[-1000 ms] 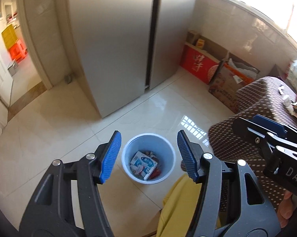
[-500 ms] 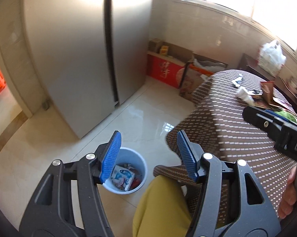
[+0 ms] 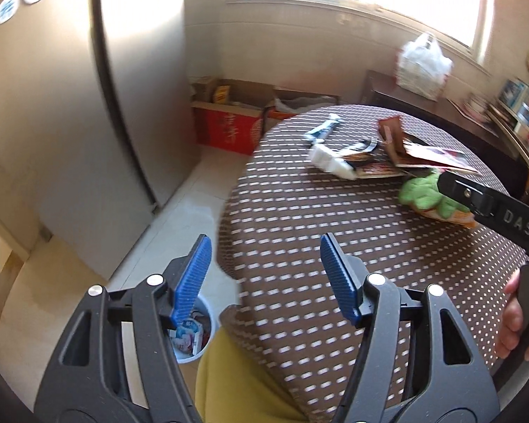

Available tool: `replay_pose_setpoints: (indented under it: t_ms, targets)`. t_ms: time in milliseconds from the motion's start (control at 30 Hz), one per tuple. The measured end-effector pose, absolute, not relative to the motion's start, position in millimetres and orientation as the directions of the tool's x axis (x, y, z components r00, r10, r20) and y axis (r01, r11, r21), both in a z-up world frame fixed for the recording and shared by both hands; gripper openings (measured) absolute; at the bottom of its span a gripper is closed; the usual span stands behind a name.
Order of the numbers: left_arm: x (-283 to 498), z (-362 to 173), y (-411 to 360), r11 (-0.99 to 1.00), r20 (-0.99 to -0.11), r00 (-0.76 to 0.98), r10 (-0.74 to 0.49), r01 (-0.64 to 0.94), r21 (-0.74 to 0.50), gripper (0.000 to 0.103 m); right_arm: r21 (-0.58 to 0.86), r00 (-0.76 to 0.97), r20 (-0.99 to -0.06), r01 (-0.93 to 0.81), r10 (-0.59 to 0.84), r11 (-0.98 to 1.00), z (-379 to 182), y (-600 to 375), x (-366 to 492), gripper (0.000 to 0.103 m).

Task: Collect trash
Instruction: 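Move both tools back to the table toward the green leaf plush, then close the right tool on the green leaf plush toy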

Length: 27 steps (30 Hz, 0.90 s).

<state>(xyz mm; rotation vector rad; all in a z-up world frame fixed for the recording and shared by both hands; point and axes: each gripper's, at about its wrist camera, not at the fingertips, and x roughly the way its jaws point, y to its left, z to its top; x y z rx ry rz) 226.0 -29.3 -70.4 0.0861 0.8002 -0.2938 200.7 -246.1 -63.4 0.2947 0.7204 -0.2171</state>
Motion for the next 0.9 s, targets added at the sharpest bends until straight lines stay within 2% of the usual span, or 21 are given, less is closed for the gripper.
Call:
replay_pose_setpoints:
  t_ms: [333,367,400,467,500,533,633,900]
  targets:
    - [239.0,-76.4,-65.0,0.938,-0.742,0.62,-0.254,0.345,-0.032,0.065,0.01,0.692,-0.667,0.377,-0.275,0.926,-82.5,-257.1,225.5,0.08]
    - [241.2,-77.3,-65.4,0.94,-0.745,0.62,-0.248,0.34,-0.03,0.065,-0.006,0.689,-0.666,0.377,-0.286,0.926,-84.4,-255.6,228.0,0.068]
    - [243.9,-78.5,-65.4,0.942,-0.747,0.619,-0.243,0.336,-0.029,0.065,-0.021,0.681,-0.67,0.379,-0.294,0.925,-87.2,-255.0,231.0,0.061]
    - [249.1,-81.4,-63.3,0.946,-0.753,0.616,-0.232,0.323,-0.028,0.065,-0.017,0.677,-0.677,0.375,-0.287,0.927,-91.3,-256.4,234.0,0.034]
    - [251.2,-82.9,-62.8,0.948,-0.757,0.613,-0.228,0.318,-0.028,0.065,0.0,0.68,-0.685,0.361,-0.263,0.933,-93.6,-258.1,235.6,0.03]
    - [253.5,-85.1,-62.8,0.95,-0.762,0.609,-0.222,0.311,-0.028,0.065,0.016,0.684,-0.687,0.352,-0.246,0.936,-94.2,-259.3,235.8,0.019]
    - [257.4,-89.9,-62.3,0.954,-0.772,0.6,-0.209,0.299,-0.027,0.065,0.05,0.706,-0.669,0.353,-0.231,0.934,-90.0,-263.1,230.2,0.013]
    - [259.3,-88.9,-81.9,0.942,-0.777,0.586,-0.229,0.336,-0.024,0.065,0.14,0.792,-0.578,0.333,-0.196,0.932,-50.5,-273.4,200.9,0.012]
